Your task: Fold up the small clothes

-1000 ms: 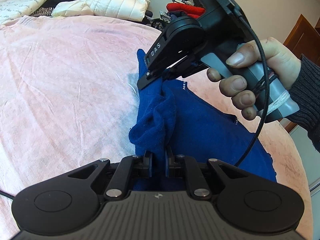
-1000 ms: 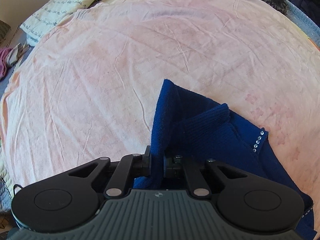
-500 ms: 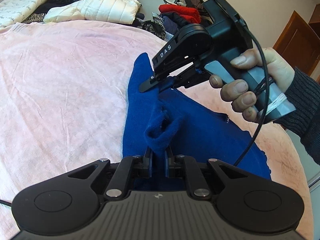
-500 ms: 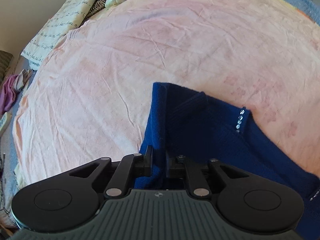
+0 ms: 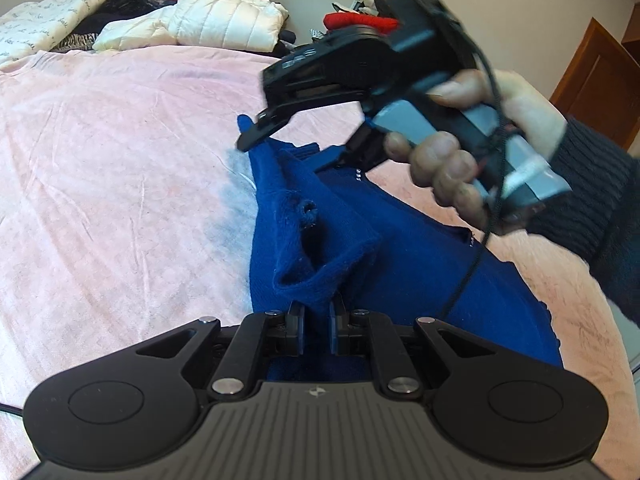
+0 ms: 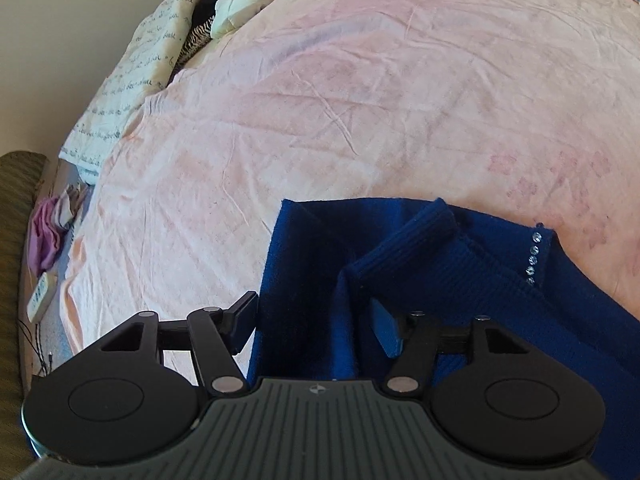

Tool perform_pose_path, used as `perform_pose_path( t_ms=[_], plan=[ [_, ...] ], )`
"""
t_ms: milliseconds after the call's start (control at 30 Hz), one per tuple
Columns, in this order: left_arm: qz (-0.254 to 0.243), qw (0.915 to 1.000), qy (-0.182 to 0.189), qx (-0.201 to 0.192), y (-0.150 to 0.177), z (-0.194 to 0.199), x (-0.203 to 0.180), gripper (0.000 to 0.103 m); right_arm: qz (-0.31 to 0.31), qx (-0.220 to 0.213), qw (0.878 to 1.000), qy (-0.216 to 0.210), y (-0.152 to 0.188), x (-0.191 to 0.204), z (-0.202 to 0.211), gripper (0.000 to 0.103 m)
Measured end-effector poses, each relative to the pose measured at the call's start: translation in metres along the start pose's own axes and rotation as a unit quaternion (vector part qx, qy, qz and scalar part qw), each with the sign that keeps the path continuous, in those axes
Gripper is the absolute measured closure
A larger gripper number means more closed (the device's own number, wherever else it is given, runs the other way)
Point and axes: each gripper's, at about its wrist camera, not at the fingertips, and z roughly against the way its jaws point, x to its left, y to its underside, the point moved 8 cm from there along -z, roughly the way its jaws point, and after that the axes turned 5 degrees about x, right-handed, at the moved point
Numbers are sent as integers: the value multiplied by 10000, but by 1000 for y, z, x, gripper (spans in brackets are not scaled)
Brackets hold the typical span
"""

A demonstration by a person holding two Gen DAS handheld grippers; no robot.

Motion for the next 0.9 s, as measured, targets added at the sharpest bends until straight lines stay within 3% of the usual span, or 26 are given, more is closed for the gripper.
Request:
perform_pose_path(
  t_ms=[67, 133, 267, 533, 700, 900],
  plan=[
    [-8, 10000, 7, 26, 0, -1, 0, 92, 298, 135, 9988, 363, 3, 6, -10, 54],
    [-49, 10000, -7, 15, -1, -2, 1, 92, 551, 137, 9962, 658, 7, 6, -13, 63],
    [-173, 9998, -16, -43, -2, -2, -1, 94, 394, -47, 9975, 582, 7, -7, -3, 89],
    [-73, 9996, 252, -47, -2, 2, -6, 98, 239, -738, 9969, -112, 22, -28, 34, 93],
    [-270, 9989, 372, -81, -2, 10, -21, 98, 30, -1135, 9930, -340, 36, -48, 77, 93],
    [-628, 9929, 1003, 121, 16, 20, -70, 98, -566, -1652, 9830, -571, 86, -106, 133, 93]
  ],
)
